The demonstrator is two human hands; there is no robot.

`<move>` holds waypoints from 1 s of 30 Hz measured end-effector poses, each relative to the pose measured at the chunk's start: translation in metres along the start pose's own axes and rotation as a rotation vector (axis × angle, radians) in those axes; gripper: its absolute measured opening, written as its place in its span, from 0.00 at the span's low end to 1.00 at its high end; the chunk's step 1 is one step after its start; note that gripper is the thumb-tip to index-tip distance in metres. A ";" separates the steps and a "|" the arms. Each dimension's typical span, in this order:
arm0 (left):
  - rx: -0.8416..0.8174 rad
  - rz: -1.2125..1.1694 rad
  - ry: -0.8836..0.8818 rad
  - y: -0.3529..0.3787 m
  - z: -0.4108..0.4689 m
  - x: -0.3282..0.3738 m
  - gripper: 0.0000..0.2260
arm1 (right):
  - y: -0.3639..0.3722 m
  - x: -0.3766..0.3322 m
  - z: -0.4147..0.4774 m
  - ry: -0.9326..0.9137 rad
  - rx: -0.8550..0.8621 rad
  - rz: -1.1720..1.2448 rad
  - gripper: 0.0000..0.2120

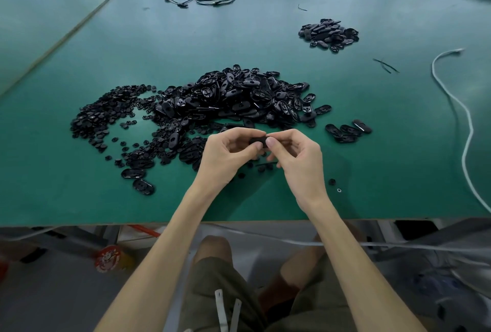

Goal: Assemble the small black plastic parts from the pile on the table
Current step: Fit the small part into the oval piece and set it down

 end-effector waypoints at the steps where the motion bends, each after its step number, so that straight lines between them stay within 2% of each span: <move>1: 0.000 0.001 0.000 0.000 0.000 0.000 0.09 | 0.000 0.000 0.000 0.000 -0.001 -0.002 0.03; 16: 0.012 0.016 -0.030 0.000 0.001 -0.002 0.08 | 0.001 0.001 0.001 -0.006 -0.013 -0.001 0.03; 23: 0.036 0.044 -0.040 0.000 0.001 -0.001 0.10 | 0.008 -0.003 -0.003 -0.110 0.026 -0.208 0.02; 30: 0.071 0.129 -0.039 0.002 0.000 0.000 0.10 | 0.009 -0.005 -0.004 -0.107 -0.004 -0.259 0.01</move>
Point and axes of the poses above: each hand's wrist, its own z-axis towards the middle knuckle, its own y-axis out of the palm, x = y × z, the point moved 1 cm from there along z, towards the middle knuckle, and after that the axes turned 3 degrees about -z, right-handed, at the moved point
